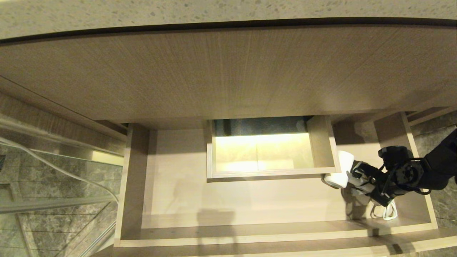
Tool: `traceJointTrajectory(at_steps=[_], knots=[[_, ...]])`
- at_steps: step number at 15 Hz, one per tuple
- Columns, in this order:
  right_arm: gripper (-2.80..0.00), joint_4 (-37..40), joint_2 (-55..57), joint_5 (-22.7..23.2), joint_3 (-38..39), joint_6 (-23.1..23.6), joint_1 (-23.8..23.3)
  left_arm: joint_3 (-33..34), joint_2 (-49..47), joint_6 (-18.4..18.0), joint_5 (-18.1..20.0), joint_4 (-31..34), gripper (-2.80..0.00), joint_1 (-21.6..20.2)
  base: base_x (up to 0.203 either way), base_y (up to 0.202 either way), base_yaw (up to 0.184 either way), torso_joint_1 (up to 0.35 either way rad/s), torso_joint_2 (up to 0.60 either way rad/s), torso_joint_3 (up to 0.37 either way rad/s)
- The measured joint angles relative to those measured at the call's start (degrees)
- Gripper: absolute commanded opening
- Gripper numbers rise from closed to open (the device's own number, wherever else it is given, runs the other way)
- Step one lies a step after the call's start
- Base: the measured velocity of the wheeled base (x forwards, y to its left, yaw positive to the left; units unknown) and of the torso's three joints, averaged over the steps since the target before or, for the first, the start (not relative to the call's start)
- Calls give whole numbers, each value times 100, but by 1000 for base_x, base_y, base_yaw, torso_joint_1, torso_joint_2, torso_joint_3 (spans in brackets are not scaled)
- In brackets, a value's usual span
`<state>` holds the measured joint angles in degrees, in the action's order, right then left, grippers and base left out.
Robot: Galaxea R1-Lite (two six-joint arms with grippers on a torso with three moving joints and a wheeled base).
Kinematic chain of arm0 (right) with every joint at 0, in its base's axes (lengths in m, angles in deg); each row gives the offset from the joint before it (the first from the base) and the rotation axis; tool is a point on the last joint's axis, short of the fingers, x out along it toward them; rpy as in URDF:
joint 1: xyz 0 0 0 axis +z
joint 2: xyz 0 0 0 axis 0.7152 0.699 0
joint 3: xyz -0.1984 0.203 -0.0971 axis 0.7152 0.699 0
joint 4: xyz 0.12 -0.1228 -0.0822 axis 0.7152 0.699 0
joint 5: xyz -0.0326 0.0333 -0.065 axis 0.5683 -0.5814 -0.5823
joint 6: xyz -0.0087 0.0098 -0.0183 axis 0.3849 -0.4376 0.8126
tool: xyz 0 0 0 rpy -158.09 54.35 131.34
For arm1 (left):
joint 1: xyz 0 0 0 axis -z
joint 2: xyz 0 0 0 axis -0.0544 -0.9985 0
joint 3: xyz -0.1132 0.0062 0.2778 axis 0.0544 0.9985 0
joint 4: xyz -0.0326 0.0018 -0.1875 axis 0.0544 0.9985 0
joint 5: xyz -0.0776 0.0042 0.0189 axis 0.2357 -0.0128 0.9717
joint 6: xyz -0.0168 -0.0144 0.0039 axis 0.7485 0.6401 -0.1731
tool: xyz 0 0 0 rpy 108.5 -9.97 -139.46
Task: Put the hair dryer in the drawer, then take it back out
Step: Take the hairdryer out
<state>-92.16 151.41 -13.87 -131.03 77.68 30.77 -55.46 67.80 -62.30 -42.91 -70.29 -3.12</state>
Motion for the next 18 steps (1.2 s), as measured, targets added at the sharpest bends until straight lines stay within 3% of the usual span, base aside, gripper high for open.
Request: traceJointTrajectory(at_steps=[18], knots=[[-280, -17, -918, 38, 195, 366, 11, 0, 0, -1, -1, -1, -280, 0, 0, 0, 0, 0, 0, 0]])
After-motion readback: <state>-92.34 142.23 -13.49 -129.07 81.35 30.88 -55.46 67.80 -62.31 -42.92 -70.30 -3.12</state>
